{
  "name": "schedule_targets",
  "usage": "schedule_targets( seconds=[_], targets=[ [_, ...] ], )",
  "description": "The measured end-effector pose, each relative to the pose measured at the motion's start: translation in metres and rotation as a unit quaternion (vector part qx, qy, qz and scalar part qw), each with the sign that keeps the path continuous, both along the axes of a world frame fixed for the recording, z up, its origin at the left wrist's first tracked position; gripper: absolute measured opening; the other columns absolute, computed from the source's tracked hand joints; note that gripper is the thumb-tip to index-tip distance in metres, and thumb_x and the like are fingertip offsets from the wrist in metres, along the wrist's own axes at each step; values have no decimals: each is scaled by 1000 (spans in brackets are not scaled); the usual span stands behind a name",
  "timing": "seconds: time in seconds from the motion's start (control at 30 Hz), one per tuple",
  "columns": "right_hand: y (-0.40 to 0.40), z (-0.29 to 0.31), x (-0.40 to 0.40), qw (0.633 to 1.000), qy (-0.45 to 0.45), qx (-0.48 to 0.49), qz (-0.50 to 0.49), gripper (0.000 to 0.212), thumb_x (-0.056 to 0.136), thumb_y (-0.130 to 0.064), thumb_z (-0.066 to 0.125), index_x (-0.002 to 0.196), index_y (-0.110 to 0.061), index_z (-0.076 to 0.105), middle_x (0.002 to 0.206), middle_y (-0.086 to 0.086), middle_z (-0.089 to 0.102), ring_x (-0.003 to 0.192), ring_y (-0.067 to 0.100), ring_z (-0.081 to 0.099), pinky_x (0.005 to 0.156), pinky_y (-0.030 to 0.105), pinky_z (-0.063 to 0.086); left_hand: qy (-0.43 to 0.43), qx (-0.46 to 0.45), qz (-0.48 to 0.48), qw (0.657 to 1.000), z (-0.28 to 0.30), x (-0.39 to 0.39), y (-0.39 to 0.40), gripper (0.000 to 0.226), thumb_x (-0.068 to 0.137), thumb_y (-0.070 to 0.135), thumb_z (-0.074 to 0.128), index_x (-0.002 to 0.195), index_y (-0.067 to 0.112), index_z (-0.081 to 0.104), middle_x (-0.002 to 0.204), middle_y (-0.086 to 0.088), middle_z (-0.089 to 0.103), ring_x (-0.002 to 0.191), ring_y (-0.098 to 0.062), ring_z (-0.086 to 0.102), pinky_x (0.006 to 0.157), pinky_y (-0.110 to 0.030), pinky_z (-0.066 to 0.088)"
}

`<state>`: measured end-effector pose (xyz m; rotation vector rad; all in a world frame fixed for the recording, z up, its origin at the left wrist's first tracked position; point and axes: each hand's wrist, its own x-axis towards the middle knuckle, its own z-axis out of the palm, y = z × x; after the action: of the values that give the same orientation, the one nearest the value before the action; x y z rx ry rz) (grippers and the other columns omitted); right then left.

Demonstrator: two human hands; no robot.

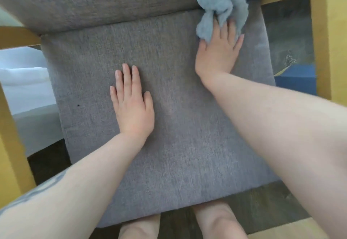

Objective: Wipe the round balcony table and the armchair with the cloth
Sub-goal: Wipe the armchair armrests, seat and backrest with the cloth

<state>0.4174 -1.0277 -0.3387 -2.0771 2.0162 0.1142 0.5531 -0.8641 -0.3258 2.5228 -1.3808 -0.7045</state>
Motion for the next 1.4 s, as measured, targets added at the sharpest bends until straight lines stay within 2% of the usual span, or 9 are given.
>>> schedule_targets(
  seconds=[0.07, 0.23, 0.33, 0.43, 0.63, 0.87, 1.03, 1.23, 1.4],
  targets=[
    [20, 6, 58, 999, 4, 29, -28, 60, 98, -34, 32, 153, -21, 12, 160, 2, 12, 148, 22, 3, 118, 48, -1, 2, 4, 26, 1000, -1, -7, -6, 64, 96, 17, 39, 153, 16, 12, 161, -1, 3, 148, -21, -3, 117, -41, -6],
    [35, 5, -31, 861, -100, 53, 496, 52, 90, -29, 39, 142, -19, 43, 152, 3, 36, 142, 22, 28, 117, 39, 9, 5, 2, 27, 1000, -2, -7, -7, 62, 92, 21, 36, 151, 12, 21, 161, -4, 9, 148, -24, -1, 117, -44, -4],
    [-7, 6, -89, 991, -43, 2, 130, 53, 95, -28, 37, 146, -17, 33, 153, 6, 33, 144, 24, 22, 118, 42, 10, -9, 4, 28, 1000, -3, -8, -5, 62, 96, 22, 36, 153, 16, 12, 161, -2, 3, 148, -22, -3, 117, -42, -6],
    [-28, -1, -35, 987, 28, -14, -154, 58, 97, -33, 35, 152, -22, 20, 158, 0, 21, 147, 23, 10, 118, 46, 6, -17, 1, 66, 998, -4, -21, -13, 65, 92, 22, 32, 153, 14, 11, 161, -3, 3, 148, -23, -2, 117, -44, -4],
    [29, 7, -58, 921, -89, 26, 379, 57, 89, -28, 42, 145, -19, 38, 152, 5, 36, 143, 23, 24, 118, 44, 13, 1, -10, -34, 999, -3, -52, -21, 65, 91, 26, 32, 153, 15, 15, 161, -3, 7, 148, -22, 1, 117, -39, -5],
    [-38, 0, -19, 988, 15, -6, -156, 58, 98, -36, 31, 152, -26, 13, 160, 0, 14, 147, 23, 4, 118, 46, 2, 7, 11, -93, 996, -5, -83, -22, 66, 90, 32, 25, 153, 19, 10, 161, 0, 5, 148, -18, -1, 116, -37, -9],
    [12, 0, -46, 949, -89, 11, 303, 53, 91, -28, 39, 144, -22, 39, 152, 1, 36, 143, 23, 24, 117, 44, 14, 19, 15, -132, 991, -4, -69, -19, 68, 90, 35, 28, 153, 20, 11, 161, 1, 5, 148, -17, -1, 117, -35, -6],
    [-6, -1, -84, 979, -23, -32, -200, 58, 93, -33, 41, 149, -24, 30, 152, 3, 34, 143, 22, 23, 116, 44, 19, 11, 10, -128, 992, -4, -71, -19, 67, 90, 35, 24, 153, 20, 9, 161, 1, 2, 148, -16, -3, 117, -34, -9],
    [98, 6, -91, 988, -87, -47, 118, 53, 89, -23, 48, 141, -15, 44, 146, 7, 44, 140, 27, 32, 115, 50, 21, 14, 19, -123, 992, -2, -76, -21, 68, 90, 29, 32, 153, 19, 10, 161, 2, 2, 148, -17, -3, 116, -36, -8]
  ],
)
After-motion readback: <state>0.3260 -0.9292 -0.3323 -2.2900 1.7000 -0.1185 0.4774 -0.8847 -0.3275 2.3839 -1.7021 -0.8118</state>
